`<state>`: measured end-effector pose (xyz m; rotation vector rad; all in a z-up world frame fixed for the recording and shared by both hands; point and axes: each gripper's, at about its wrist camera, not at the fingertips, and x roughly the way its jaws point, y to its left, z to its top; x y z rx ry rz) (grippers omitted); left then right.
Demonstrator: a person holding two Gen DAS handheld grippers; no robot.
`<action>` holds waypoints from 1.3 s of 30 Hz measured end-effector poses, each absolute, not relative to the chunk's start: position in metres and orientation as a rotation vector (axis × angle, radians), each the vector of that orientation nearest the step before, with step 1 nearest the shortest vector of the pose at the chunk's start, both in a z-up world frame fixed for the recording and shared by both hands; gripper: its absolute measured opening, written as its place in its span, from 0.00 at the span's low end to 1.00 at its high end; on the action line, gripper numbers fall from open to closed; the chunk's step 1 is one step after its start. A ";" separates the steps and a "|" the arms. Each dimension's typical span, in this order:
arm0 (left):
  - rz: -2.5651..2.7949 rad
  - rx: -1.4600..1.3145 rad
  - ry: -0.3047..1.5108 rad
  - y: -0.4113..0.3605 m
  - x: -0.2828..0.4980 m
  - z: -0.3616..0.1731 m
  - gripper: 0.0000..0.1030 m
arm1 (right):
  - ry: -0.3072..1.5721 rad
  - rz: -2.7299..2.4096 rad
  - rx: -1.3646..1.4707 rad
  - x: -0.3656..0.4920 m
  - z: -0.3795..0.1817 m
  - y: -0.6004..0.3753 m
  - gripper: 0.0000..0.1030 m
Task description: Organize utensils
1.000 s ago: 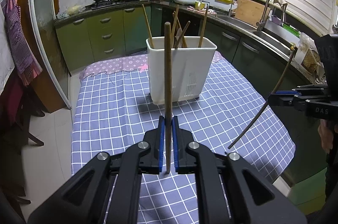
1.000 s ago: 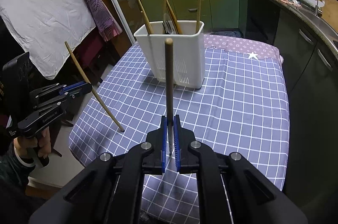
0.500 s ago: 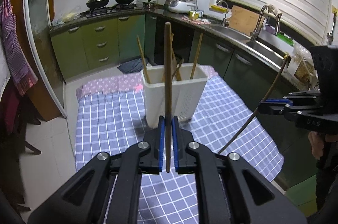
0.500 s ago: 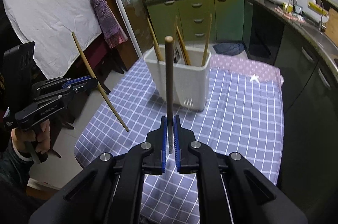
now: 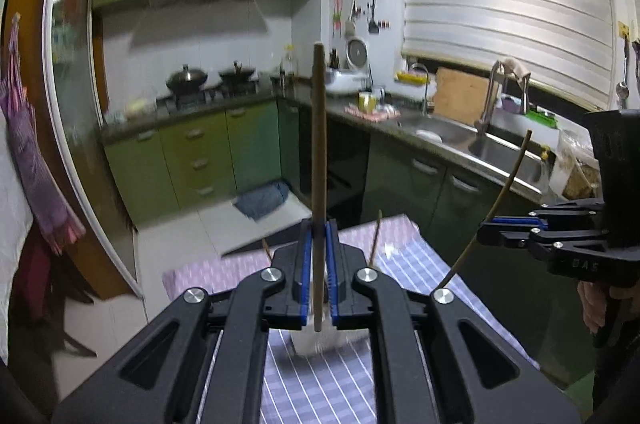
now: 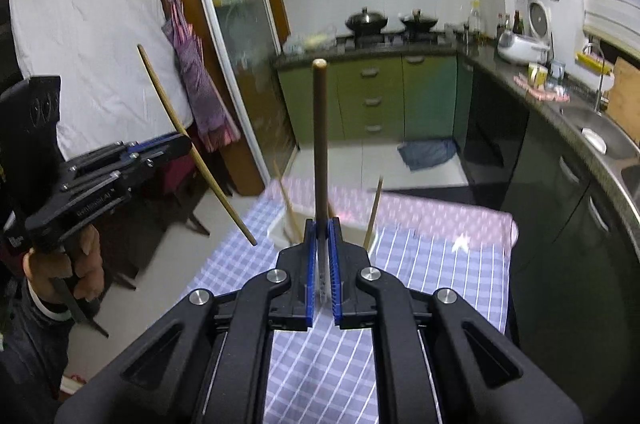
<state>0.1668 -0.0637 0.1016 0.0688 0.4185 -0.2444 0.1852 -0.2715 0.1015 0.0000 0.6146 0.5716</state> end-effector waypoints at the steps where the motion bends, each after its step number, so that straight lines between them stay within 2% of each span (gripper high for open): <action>1: -0.242 0.067 0.413 -0.065 0.171 0.104 0.07 | 0.604 0.570 0.002 0.189 0.106 -0.272 0.07; 8: -0.192 0.080 0.438 -0.075 0.218 0.080 0.07 | 0.616 0.547 0.020 0.242 0.107 -0.264 0.07; 16: -0.171 0.073 0.549 -0.070 0.247 0.029 0.07 | 0.723 0.523 0.016 0.288 0.050 -0.249 0.07; 23: -0.163 0.060 0.593 -0.066 0.245 -0.008 0.09 | 0.757 0.519 0.000 0.284 0.006 -0.236 0.08; 24: -0.163 0.059 0.596 -0.065 0.244 -0.011 0.10 | 0.759 0.518 -0.005 0.285 0.003 -0.237 0.10; 26: -0.163 0.053 0.596 -0.065 0.240 -0.014 0.27 | 0.760 0.514 -0.002 0.283 -0.002 -0.237 0.14; 30: -0.147 0.040 0.539 -0.057 0.213 -0.014 0.47 | 0.704 0.495 -0.002 0.258 0.004 -0.247 0.15; 31: -0.146 0.026 0.520 -0.054 0.202 -0.014 0.59 | 0.678 0.486 0.000 0.245 0.007 -0.252 0.17; 32: -0.144 0.013 0.505 -0.052 0.193 -0.014 0.67 | 0.659 0.479 0.001 0.234 0.009 -0.255 0.23; 33: -0.141 0.003 0.486 -0.050 0.180 -0.015 0.70 | 0.629 0.471 0.008 0.216 0.008 -0.261 0.30; 35: -0.129 -0.002 0.452 -0.046 0.150 -0.022 0.83 | 0.594 0.468 0.019 0.188 0.003 -0.269 0.38; 37: -0.113 -0.006 0.427 -0.044 0.128 -0.028 0.88 | 0.568 0.453 0.026 0.160 -0.009 -0.277 0.47; 39: -0.086 -0.018 0.408 -0.044 0.098 -0.042 0.93 | 0.535 0.431 0.038 0.132 -0.026 -0.284 0.70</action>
